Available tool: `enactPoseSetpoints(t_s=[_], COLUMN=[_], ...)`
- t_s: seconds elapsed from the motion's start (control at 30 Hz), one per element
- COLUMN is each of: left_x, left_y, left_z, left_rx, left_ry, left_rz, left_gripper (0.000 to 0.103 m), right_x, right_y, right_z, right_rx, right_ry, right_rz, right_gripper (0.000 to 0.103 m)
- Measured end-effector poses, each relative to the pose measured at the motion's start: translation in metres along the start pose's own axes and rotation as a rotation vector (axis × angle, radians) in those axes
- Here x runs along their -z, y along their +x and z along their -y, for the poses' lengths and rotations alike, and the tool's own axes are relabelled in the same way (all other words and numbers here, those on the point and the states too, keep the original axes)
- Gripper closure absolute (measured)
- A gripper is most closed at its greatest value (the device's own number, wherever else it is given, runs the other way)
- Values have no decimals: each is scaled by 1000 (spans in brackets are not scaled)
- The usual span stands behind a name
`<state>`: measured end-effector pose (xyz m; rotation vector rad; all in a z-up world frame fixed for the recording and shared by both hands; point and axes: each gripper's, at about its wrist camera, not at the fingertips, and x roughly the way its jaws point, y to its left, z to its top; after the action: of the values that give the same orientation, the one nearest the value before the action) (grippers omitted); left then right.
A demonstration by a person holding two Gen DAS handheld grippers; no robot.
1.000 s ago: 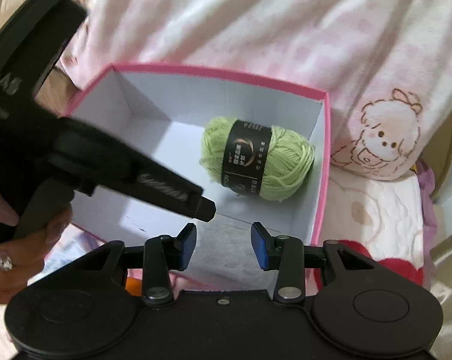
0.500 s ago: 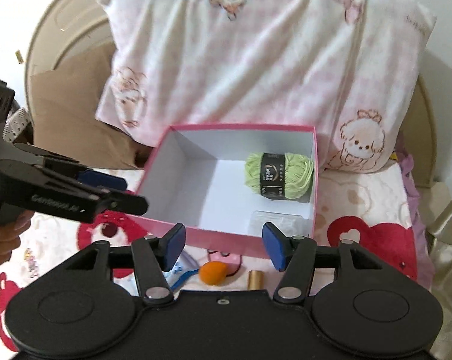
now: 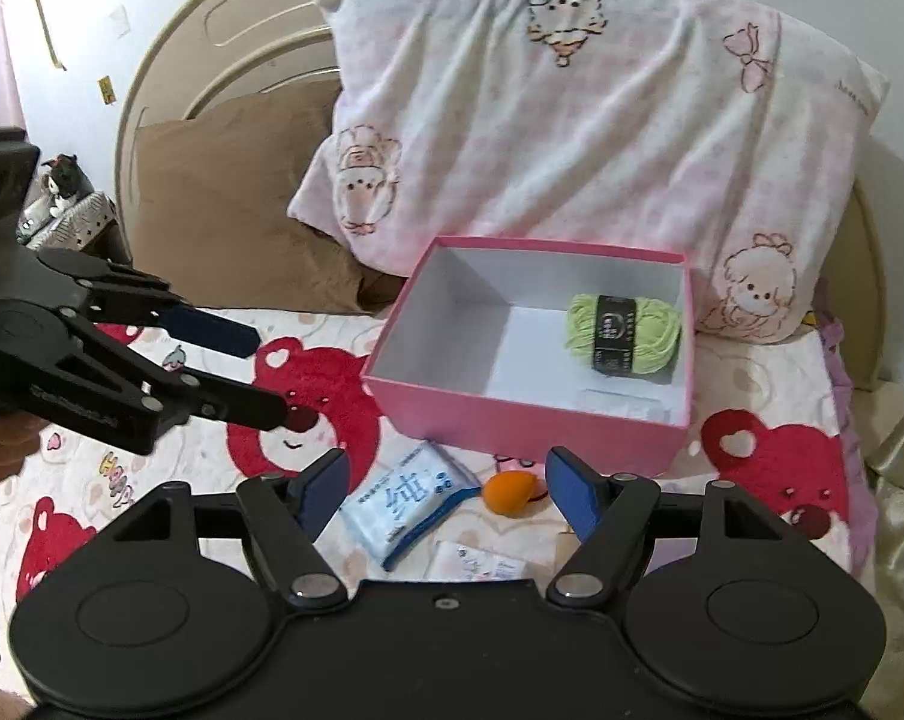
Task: Organize objects
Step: 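Move the left tool to the blue-white wipe pack and grasp it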
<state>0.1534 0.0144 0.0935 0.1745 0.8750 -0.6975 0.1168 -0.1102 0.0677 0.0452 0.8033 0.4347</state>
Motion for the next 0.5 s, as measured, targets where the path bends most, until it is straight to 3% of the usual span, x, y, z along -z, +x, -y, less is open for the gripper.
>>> enactPoseSetpoints(t_s=[0.13,0.33,0.5], left_x=[23,50,70], left_y=[15,38,63], left_z=[-11,-32,-50], left_rx=[19,41,26], left_ry=[-22,-72,-107], left_rz=[-16,-49,-57], left_gripper=[40,40,42], right_x=[23,49,64], right_y=[17,50,82], right_z=[-8,-9,-14], right_rx=[-14,-65,-58], right_ry=[-2,-3,-11], right_rz=[24,3,-25], right_gripper=[26,26,26])
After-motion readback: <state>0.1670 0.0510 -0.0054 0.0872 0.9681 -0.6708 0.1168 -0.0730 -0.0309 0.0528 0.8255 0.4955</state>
